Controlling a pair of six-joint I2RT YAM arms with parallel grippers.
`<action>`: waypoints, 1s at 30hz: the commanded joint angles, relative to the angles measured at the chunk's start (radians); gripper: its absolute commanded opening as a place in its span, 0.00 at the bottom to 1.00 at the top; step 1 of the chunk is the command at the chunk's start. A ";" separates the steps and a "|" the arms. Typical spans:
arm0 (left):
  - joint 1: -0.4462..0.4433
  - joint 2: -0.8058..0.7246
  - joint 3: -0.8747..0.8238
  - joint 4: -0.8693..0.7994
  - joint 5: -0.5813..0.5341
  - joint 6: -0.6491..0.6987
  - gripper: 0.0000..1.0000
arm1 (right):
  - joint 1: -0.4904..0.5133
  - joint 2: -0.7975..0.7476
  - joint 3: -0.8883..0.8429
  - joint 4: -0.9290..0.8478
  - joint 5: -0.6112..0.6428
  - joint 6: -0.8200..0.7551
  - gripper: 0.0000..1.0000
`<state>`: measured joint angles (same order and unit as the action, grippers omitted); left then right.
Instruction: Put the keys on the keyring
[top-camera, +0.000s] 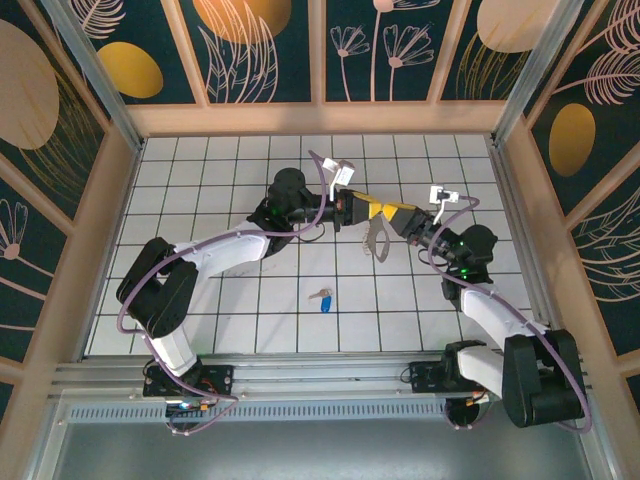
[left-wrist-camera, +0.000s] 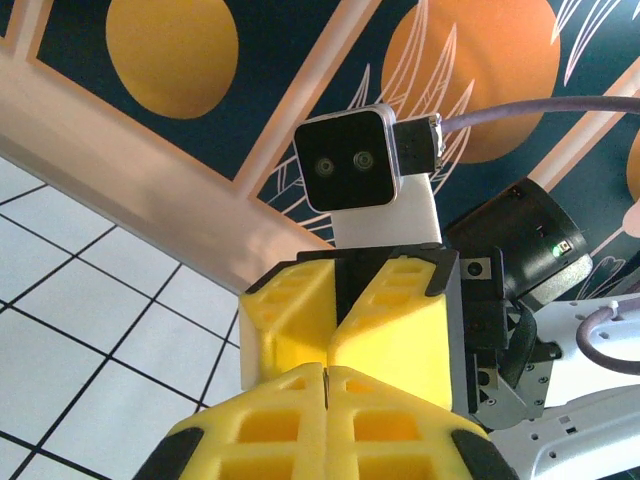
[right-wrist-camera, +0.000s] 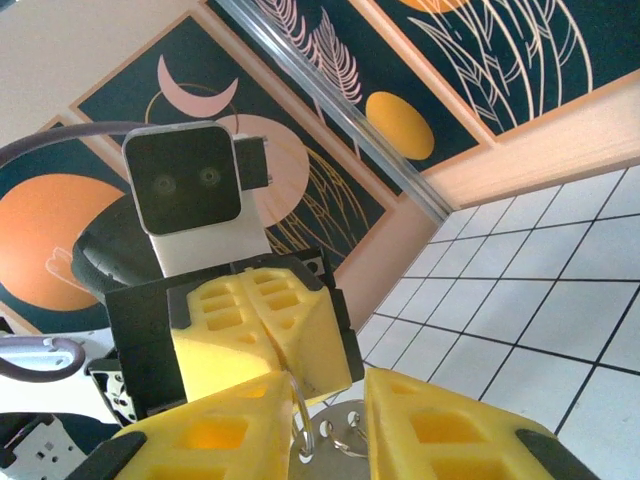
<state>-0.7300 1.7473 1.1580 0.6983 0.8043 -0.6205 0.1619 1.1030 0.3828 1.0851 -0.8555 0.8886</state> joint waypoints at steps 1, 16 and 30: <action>0.007 -0.022 0.043 0.024 0.025 0.016 0.00 | 0.017 0.009 0.022 0.064 -0.025 -0.020 0.22; 0.016 -0.105 -0.154 0.278 -0.276 -0.178 0.53 | 0.031 -0.014 0.007 0.057 0.118 0.020 0.00; 0.006 0.010 -0.210 0.532 -0.263 -0.363 0.38 | 0.095 -0.015 0.008 0.096 0.255 0.090 0.00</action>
<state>-0.7197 1.7260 0.9287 1.1370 0.5335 -0.9386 0.2405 1.0966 0.3805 1.1038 -0.6292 0.9604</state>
